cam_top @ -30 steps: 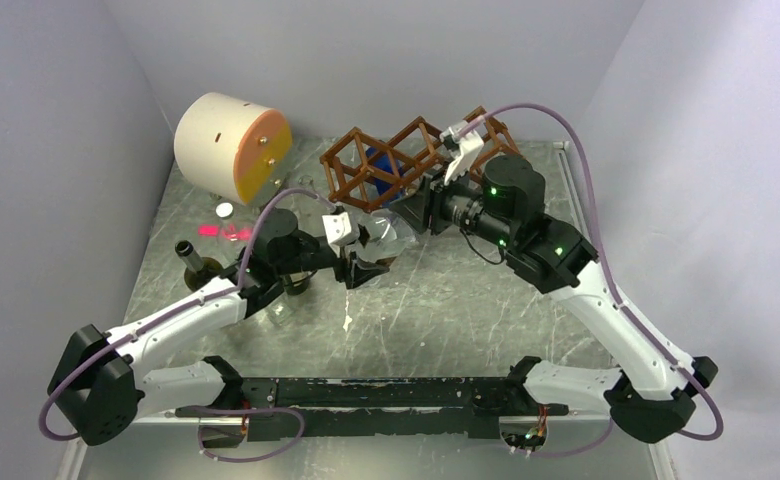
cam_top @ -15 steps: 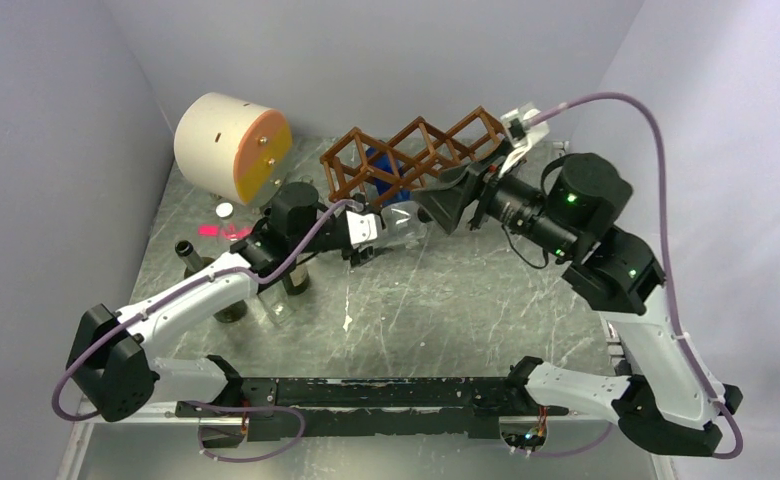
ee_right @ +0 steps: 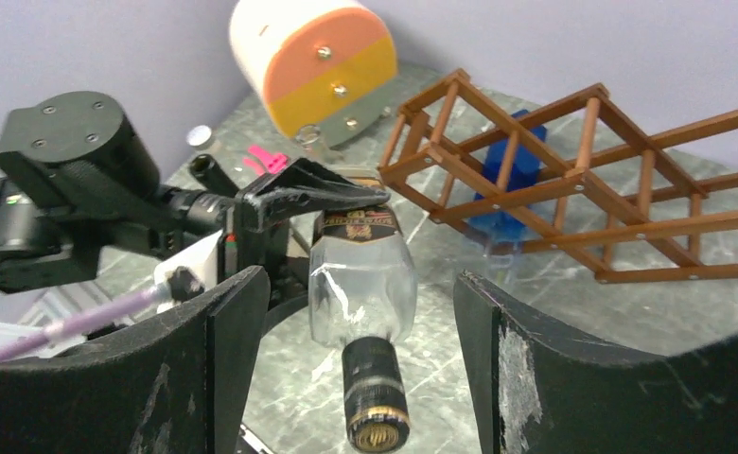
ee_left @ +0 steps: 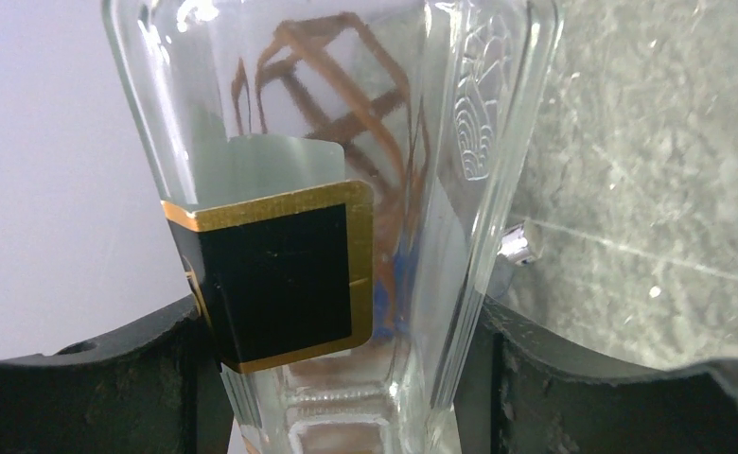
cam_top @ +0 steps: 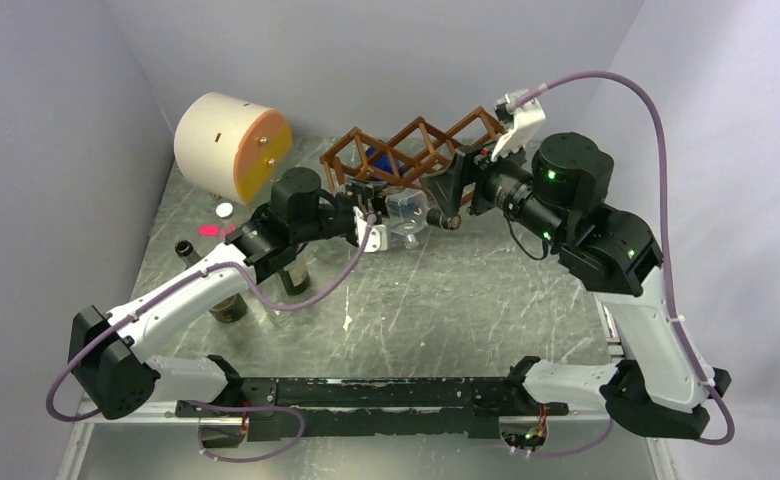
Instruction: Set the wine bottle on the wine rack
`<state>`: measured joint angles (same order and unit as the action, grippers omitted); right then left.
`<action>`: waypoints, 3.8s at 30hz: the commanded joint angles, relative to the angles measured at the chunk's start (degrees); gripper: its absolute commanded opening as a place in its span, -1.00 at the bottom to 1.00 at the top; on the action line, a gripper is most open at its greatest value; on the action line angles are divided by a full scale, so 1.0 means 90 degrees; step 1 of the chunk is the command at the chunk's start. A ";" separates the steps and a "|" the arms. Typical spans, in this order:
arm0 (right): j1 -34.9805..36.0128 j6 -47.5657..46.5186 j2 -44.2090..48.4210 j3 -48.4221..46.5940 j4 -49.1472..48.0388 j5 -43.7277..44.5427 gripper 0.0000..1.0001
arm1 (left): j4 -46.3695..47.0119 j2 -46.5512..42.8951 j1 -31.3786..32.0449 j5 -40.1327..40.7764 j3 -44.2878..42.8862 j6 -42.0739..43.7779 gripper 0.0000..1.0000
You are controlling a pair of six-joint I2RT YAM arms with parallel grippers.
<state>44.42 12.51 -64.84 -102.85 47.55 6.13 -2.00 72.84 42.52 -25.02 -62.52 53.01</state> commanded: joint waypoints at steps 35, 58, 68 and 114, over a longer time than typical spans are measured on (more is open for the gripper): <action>0.0018 -0.0715 -0.1027 0.1552 -0.0465 -0.0212 0.55 | 0.2857 -0.0188 0.0505 0.1213 0.0267 0.3879 -0.86; 0.0016 -0.0453 -0.0378 0.1879 -0.1240 0.1217 -1.00 | 0.3215 -0.0549 0.0520 0.1533 0.0856 0.2405 0.71; -0.0062 -0.0526 -0.0365 0.1880 -0.1306 0.1891 -1.00 | 0.3000 -0.0945 0.0520 0.1609 0.0855 0.0980 0.99; -0.2755 0.0895 -0.0364 0.6172 -0.3644 0.0788 -1.00 | -0.2545 0.0401 0.0230 0.1148 -0.1877 -0.8876 0.98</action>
<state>20.73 20.23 -69.30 -48.40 31.31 13.34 -23.83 75.22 45.04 -4.10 -77.49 -29.32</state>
